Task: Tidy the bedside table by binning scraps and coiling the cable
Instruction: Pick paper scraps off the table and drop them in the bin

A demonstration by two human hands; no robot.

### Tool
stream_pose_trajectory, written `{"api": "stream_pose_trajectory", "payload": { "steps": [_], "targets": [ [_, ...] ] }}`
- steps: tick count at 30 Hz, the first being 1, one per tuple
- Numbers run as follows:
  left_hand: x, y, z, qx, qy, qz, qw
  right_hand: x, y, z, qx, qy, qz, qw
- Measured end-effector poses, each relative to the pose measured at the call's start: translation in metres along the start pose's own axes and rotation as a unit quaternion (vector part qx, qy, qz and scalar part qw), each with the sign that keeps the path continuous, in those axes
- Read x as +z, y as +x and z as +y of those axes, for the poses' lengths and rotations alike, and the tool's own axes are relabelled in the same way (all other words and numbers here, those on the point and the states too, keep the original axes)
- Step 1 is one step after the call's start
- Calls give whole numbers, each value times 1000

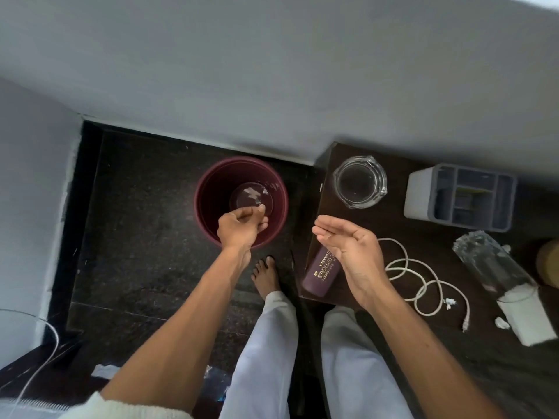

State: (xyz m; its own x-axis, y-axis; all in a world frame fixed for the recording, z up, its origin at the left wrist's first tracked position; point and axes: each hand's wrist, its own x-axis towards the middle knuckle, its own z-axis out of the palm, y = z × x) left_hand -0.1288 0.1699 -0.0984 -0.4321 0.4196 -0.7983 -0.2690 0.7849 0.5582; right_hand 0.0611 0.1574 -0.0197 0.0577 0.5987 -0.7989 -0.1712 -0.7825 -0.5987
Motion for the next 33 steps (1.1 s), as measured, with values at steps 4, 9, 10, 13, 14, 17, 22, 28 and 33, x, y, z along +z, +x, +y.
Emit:
{"api": "stream_pose_trajectory", "payload": {
  "steps": [4,9,10,13,14,17,22,28,33],
  "targets": [
    [-6,22,5,-20,-18,39,999,11,7,1,4,-14,-1,1000],
    [-12,43,7,-7,42,38,998,21,16,7,15,-16,7,1000],
    [-13,45,6,-8,43,35,998,22,18,8,17,-15,11,1000],
    [-16,52,3,-17,43,31,998,24,23,12,22,-16,18,999],
    [-17,52,1,-19,46,29,998,25,24,13,23,-15,19,999],
    [-17,45,-2,-21,47,12,999,24,25,14,16,-9,23,1000],
    [-4,3,4,-23,-52,-71,996,11,23,15,0,4,33,999],
    [30,-58,5,-12,-107,-129,986,-18,6,5,-23,11,46,999],
    [68,-109,-2,1,-113,-162,980,-60,-13,8,-107,-54,154,981]
  ]
}}
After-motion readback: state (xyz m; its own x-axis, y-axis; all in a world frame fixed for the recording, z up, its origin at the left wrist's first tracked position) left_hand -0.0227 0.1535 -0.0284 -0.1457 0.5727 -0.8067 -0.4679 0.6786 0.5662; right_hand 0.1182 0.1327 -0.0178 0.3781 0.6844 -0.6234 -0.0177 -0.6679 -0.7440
